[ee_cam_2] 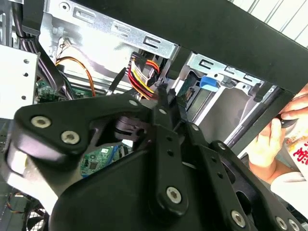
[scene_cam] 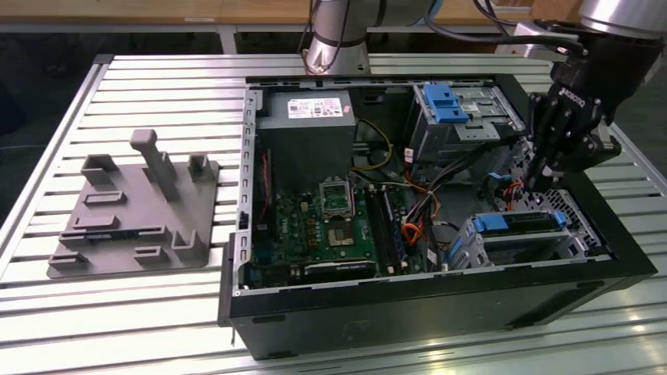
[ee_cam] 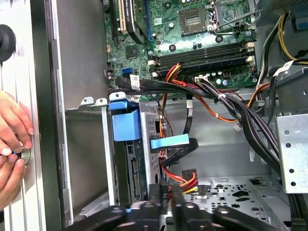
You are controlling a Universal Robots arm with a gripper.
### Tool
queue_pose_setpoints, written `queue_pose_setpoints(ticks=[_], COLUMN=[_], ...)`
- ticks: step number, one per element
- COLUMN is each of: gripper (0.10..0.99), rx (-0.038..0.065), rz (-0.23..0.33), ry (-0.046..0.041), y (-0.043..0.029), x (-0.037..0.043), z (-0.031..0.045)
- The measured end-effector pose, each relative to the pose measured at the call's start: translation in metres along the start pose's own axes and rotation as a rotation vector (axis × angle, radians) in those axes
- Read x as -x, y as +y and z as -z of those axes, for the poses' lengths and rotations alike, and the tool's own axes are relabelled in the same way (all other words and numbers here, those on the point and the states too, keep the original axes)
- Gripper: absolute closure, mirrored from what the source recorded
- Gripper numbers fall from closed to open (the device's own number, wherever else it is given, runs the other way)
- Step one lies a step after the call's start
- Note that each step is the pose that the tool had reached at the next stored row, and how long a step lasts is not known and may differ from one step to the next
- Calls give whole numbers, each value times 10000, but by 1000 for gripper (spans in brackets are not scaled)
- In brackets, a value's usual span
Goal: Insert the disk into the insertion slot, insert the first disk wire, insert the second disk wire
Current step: 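Insert the first disk wire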
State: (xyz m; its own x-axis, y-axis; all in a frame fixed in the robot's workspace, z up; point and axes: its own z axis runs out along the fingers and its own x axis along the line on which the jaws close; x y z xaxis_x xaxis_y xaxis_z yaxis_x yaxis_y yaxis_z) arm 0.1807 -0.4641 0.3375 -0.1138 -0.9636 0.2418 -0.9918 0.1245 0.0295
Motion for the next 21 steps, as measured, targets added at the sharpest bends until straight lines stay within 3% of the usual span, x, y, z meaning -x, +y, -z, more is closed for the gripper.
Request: queue_pose_setpoints(ticks=[2,12,16,19,21], gripper=[918,918,918,918,918], rx=[1,1,297,336,323], rz=[1,1,128,173,228], ry=[-5,-3,-9,-302,-349], y=[-1,-3,-42,-37,-23], x=[-4,-7,-2,-11,-16], z=[-4,-5,-3,-5,-7])
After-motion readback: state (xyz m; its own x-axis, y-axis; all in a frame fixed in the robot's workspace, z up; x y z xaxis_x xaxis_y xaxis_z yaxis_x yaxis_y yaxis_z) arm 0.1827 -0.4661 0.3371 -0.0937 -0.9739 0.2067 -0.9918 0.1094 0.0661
